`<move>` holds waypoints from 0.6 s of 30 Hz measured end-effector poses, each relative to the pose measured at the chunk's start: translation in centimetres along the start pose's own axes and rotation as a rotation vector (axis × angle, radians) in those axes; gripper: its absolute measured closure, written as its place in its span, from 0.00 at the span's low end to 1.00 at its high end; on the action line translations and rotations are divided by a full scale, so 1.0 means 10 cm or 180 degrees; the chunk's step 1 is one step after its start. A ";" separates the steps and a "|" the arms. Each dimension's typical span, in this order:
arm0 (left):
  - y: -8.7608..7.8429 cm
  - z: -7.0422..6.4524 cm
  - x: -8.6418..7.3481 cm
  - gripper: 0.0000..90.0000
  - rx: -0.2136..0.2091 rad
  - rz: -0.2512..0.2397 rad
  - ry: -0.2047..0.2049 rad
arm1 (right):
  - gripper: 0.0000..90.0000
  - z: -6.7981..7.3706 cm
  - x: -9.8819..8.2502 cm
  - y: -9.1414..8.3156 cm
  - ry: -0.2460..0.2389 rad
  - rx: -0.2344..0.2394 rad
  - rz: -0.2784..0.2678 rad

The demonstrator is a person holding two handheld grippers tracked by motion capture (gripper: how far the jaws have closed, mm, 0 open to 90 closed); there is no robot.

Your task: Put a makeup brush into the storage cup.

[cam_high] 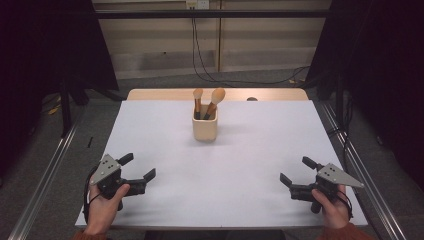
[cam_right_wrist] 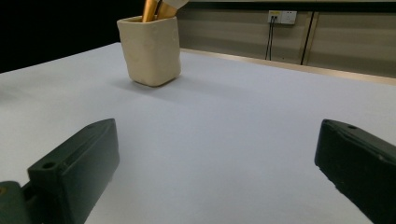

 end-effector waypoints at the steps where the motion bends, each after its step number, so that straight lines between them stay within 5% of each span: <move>1: -0.01 0.00 -0.01 0.03 0.0006 -0.0001 -0.0004 | 0.00 0.00 0.00 0.00 -0.0001 0.0000 0.0002; 8: -0.09 0.01 -0.08 0.03 0.0109 -0.0059 -0.0047 | 0.00 0.00 -0.01 -0.01 -0.0004 -0.0006 0.0011; 18: -0.12 -0.02 -0.12 0.03 0.0039 -0.0054 -0.0031 | 0.00 -0.01 -0.02 -0.01 -0.0036 0.0008 0.0018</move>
Point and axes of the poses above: each handheld gripper's, and its own axes: y roughly forward along the jaws, x roughly out of its top, z roughly to its left, the point moved 8 cm from there along y, roughly forward along the jaws, and after that the axes turned 1 degree about y, right-handed, at the moved point
